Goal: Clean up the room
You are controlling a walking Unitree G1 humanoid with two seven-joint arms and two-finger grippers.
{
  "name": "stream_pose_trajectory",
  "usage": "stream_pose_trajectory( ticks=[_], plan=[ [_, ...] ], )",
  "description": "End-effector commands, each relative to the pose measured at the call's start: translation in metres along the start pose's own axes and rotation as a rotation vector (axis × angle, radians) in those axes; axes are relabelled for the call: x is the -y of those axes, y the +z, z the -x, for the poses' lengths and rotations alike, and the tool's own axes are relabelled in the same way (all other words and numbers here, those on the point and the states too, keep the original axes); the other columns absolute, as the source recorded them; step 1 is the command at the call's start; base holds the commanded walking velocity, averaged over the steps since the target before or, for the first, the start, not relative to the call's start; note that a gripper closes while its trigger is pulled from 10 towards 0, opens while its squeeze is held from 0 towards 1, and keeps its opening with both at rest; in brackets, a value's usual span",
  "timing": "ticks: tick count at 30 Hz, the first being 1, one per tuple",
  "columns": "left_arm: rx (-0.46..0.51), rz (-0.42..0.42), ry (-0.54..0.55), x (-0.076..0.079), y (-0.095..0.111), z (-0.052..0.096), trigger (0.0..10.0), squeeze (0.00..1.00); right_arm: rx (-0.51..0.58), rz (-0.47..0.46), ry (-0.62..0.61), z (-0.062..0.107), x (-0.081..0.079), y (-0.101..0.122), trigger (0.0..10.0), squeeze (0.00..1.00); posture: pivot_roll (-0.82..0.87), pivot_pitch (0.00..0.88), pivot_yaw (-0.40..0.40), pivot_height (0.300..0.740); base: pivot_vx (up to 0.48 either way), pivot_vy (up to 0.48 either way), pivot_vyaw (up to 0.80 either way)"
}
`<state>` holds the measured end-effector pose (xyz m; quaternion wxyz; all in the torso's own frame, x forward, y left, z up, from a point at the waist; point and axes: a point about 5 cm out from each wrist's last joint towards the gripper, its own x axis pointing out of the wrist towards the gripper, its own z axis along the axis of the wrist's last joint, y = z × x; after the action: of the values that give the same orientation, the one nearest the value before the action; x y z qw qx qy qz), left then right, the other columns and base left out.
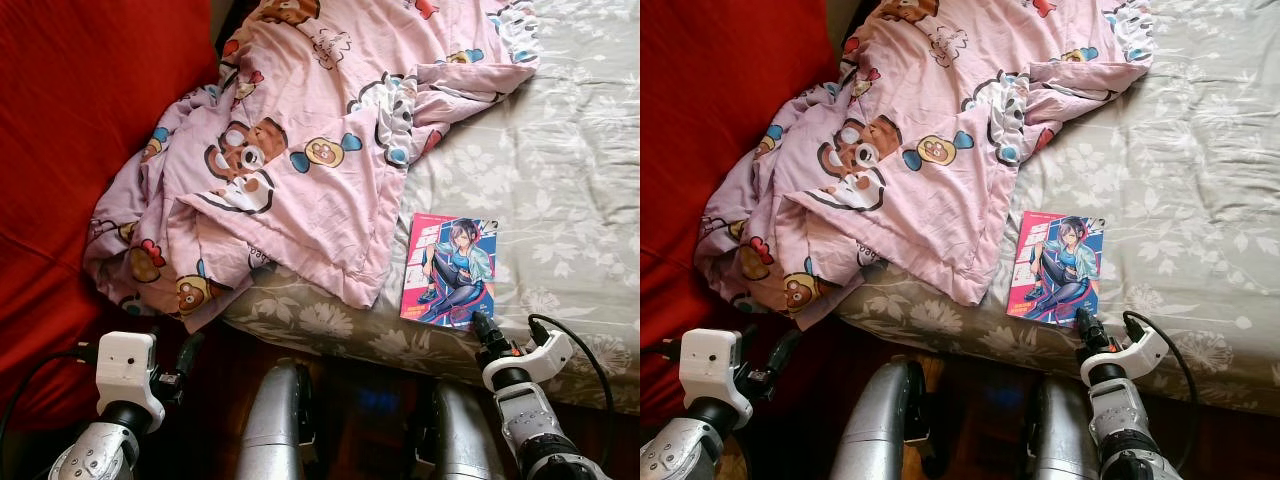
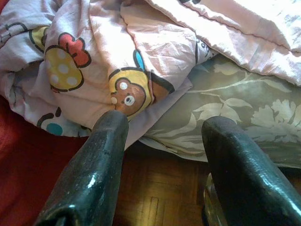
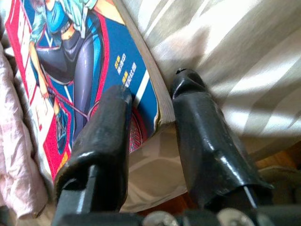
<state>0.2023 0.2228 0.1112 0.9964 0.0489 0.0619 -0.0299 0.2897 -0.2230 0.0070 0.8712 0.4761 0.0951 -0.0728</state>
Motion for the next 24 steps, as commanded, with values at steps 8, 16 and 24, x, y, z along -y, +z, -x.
stream_pose_trajectory(
  ticks=[8, 16, 24],
  plan=[
    [-0.051, -0.008, 0.024, -0.007, -0.012, -0.001, 10.0, 0.0, -0.038, -0.053, -0.074, 0.016, 0.016, -0.028, 0.0, 0.0, 0.23, 0.377, 0.162, 0.621, 0.0, 0.0, 0.0],
    [-0.039, -0.004, 0.027, -0.006, -0.014, -0.011, 10.0, 0.0, 0.063, -0.056, -0.115, 0.022, 0.026, -0.017, 0.0, 0.0, 0.2, 0.344, 0.151, 0.621, 0.0, 0.0, 0.0],
    [-0.023, 0.003, 0.025, -0.005, -0.015, -0.02, 10.0, 0.0, 0.193, -0.022, -0.217, 0.035, 0.043, -0.002, 0.0, 0.0, 0.18, 0.327, 0.147, 0.621, 0.0, 0.0, 0.0]
  ],
)
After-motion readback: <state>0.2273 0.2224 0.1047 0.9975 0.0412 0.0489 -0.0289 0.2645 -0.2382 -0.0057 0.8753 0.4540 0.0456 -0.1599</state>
